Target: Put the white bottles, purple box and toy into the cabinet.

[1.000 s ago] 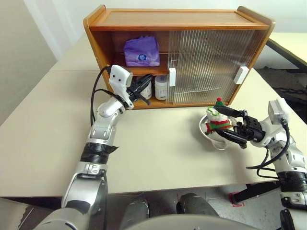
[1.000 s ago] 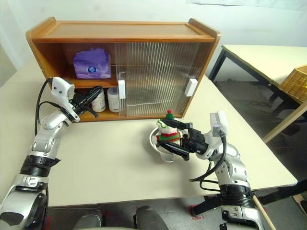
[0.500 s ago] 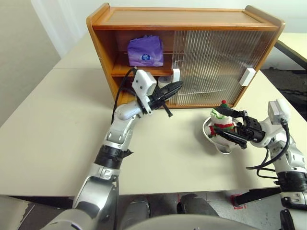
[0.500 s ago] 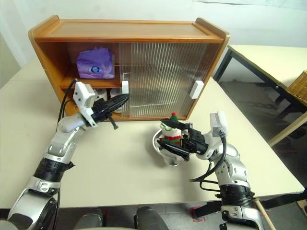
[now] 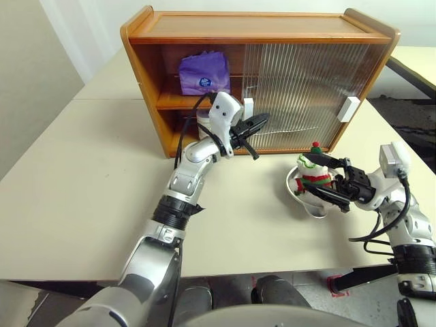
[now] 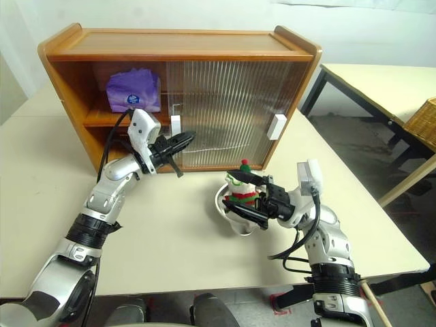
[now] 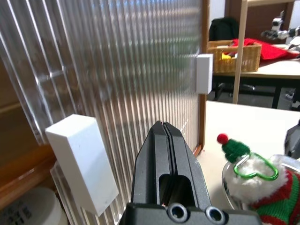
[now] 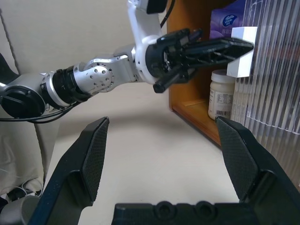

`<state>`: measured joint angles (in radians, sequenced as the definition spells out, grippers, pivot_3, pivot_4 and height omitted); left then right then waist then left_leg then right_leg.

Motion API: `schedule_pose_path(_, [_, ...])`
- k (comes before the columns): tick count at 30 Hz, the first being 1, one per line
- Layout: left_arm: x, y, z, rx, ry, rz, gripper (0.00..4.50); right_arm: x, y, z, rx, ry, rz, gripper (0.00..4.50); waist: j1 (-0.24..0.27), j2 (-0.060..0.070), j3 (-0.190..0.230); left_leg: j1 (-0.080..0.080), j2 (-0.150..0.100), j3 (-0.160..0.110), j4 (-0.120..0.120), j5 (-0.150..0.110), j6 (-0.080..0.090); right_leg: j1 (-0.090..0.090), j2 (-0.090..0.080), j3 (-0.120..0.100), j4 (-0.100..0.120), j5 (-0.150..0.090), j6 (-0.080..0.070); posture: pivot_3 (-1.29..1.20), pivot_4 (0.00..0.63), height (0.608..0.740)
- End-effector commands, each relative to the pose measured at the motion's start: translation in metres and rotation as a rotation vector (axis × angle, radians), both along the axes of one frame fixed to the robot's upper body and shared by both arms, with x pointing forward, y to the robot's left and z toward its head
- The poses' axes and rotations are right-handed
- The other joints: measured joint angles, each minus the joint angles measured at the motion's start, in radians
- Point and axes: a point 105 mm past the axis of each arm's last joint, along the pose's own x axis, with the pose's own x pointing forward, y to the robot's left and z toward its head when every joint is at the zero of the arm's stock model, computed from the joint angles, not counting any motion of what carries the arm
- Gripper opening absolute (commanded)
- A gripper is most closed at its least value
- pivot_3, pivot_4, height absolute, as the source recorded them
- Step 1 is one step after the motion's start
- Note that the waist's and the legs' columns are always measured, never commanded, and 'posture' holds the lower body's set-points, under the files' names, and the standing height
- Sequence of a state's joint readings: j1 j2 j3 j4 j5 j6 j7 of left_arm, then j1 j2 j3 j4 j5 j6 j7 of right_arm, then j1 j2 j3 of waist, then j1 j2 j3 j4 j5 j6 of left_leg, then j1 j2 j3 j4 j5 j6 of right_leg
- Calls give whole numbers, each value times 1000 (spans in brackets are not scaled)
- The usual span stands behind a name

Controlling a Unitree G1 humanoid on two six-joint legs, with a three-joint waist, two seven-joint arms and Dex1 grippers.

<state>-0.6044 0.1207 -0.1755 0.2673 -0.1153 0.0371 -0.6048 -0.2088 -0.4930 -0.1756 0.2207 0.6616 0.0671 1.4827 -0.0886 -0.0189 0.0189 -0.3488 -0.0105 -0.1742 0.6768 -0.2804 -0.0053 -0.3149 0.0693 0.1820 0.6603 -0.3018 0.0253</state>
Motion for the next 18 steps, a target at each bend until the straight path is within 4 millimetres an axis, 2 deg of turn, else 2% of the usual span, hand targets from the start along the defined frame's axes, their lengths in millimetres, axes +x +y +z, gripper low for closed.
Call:
schedule_pose_path(1, [7,1,-9,48,38,36,39,-1,2,-2,-10,-1,3,4500,0,0,0,0,0,0,0,0,0,0,0,0,0,0,0,-157,0,740])
schedule_pose_path(14, [16,1,-6,25,45,90,39,-1,3,-2,-11,-1,5,4500,0,0,0,0,0,0,0,0,0,0,0,0,0,0,0,-157,0,740])
schedule_pose_path(18, [22,11,-5,-34,89,142,39,-1,3,-2,-12,-2,2,4500,-1,0,0,0,0,0,0,0,0,0,0,0,0,0,0,-158,0,740])
